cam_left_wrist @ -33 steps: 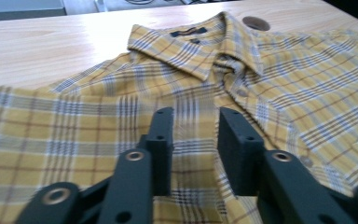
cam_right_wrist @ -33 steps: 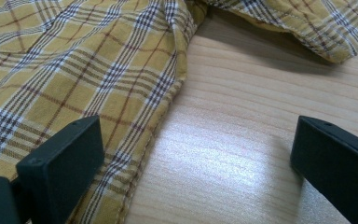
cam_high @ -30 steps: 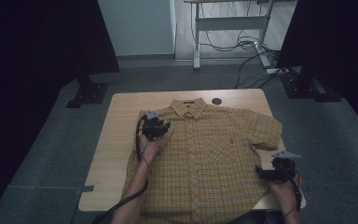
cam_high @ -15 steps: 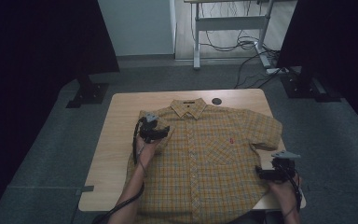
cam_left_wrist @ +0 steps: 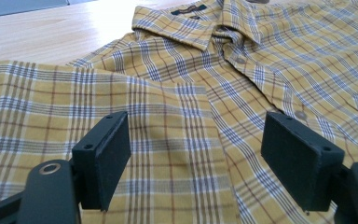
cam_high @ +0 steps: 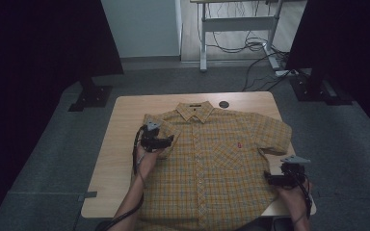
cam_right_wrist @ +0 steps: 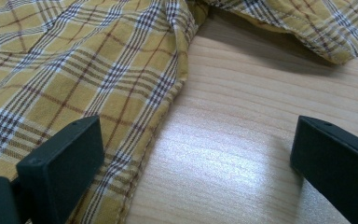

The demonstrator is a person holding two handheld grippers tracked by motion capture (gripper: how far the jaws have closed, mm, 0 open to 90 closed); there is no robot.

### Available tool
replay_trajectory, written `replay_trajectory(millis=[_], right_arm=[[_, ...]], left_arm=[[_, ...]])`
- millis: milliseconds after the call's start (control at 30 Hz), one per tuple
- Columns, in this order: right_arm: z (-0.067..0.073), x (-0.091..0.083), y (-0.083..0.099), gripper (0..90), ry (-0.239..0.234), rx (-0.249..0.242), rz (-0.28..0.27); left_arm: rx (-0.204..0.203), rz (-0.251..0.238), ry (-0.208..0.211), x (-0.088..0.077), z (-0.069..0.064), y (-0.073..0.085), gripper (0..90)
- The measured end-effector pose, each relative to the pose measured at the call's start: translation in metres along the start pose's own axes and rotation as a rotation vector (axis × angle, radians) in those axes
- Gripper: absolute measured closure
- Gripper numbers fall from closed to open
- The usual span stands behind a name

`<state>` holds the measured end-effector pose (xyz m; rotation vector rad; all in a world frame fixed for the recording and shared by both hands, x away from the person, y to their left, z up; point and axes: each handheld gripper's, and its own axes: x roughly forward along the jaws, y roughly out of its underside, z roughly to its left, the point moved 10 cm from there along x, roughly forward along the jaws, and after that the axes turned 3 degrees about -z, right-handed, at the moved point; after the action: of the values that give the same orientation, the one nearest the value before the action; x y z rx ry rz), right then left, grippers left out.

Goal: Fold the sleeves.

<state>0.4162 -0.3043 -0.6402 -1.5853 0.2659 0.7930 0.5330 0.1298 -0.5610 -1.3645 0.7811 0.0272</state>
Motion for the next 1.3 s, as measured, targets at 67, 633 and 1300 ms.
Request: replay_trajectory(millis=[67, 633, 1300], right_arm=[[0.0, 0.0, 0.0, 2.1, 0.0, 0.0, 0.0], [0.0, 0.0, 0.0, 2.2, 0.0, 0.0, 0.0], [0.001, 0.0, 0.0, 2.4, 0.003, 0.004, 0.0]], left_arm=[[0.003, 0.004, 0.003, -0.005, 0.001, 0.002, 23.2], [-0.02, 0.022, 0.007, -0.046, 0.017, 0.019, 20.2], [-0.059, 0.049, -0.076, -0.1, 0.051, 0.068, 15.9]])
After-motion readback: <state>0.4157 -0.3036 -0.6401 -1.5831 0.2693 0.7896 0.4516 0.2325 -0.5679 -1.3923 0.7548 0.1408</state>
